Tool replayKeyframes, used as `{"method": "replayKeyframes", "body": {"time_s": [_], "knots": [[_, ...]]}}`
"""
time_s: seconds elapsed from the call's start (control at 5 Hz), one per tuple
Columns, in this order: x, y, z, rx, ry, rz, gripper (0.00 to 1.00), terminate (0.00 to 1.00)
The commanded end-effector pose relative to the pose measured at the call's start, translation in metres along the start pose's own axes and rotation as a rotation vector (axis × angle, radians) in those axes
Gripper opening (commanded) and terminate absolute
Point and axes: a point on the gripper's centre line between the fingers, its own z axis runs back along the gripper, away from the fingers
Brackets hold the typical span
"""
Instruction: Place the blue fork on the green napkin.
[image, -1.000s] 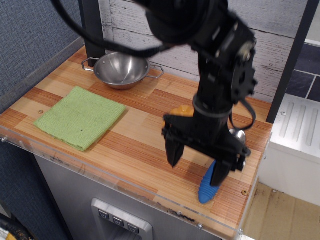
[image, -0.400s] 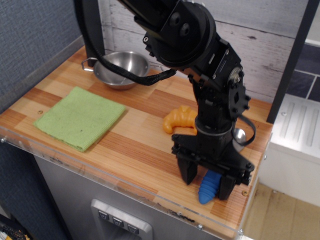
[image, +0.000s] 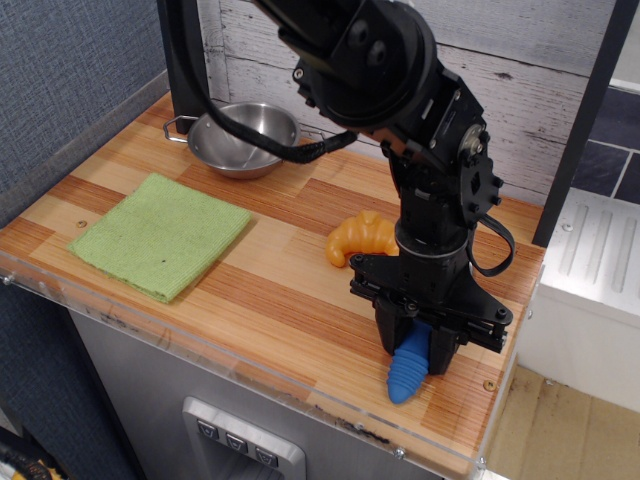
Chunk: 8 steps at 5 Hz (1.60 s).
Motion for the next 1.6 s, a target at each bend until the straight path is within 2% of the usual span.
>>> {"method": "replayKeyframes", "body": {"time_s": [0.0, 0.2, 0.4, 0.6, 0.8, 1.0, 1.2, 1.4], "knots": [[0.006, 0.031, 0.091, -0.036, -0.216, -0.126, 0.00, 0.00], [-0.001, 0.078, 0.144, -0.066, -0.247, -0.115, 0.00, 0.00], [-0.015, 0.124, 0.152, -0.030, -0.190, -0.081, 0.00, 0.00], [-0.032, 0.174, 0.132, -0.015, -0.127, -0.013, 0.00, 0.00], [-0.038, 0.207, 0.114, -0.018, -0.087, 0.024, 0.00, 0.00], [-0.041, 0.223, 0.095, 0.006, -0.057, 0.072, 0.00, 0.00], [-0.041, 0.227, 0.084, 0.050, -0.060, 0.047, 0.00, 0.00], [-0.044, 0.230, 0.071, 0.066, -0.037, 0.033, 0.00, 0.00]]}}
